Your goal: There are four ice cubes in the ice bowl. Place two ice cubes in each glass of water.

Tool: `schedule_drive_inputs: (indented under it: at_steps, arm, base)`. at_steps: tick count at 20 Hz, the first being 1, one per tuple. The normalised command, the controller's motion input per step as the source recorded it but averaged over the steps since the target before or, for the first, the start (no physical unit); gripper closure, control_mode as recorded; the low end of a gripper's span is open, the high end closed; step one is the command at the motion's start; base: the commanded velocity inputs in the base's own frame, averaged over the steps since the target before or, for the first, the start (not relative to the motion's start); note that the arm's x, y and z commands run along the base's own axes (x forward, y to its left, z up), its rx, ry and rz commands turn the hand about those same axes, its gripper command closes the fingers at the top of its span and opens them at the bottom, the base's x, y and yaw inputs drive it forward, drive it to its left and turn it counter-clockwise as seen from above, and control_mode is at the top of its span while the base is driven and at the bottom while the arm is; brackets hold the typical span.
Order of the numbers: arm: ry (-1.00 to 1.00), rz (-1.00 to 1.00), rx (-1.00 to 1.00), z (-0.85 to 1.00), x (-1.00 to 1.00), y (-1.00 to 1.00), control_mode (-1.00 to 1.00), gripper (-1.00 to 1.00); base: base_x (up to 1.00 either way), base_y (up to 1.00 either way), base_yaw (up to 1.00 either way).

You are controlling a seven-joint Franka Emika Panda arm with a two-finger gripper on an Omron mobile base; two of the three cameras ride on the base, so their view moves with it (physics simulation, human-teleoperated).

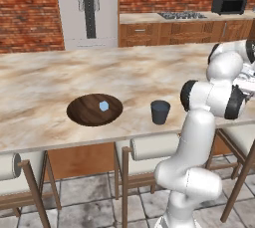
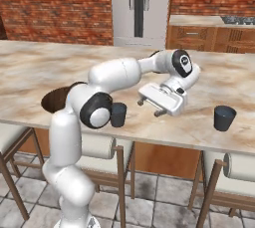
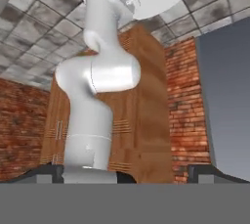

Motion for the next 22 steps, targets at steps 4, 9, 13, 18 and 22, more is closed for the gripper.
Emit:
schedule_drive_inputs:
  at_steps: [4,9,13,18,22]
  arm:
    - [-0.12,0.1,-0.19,0.85,-0.11,0.81,-1.0,-1.0]
    - [-0.1,-0.07,-0.09,0.1,0.11,1.0,-1.0,-1.0]
    - [-0.17,-0.14,0.0,-0.16,0.36,1.0,-1.0,-1.0]
    - [-0.38,-0.02,-0.11,-0.11,0.44,1.0,-1.0,-1.0]
    - [-0.36,0.01,-0.2,-0.15,0.63,0.96,-1.0,-1.0]
  base:
    - [0.0,0.0,0.0]
    - [0.0,0.0,0.0]
    - [0.0,0.0,0.0]
    - [0.0,0.0,0.0]
    - [0.0,0.0,0.0]
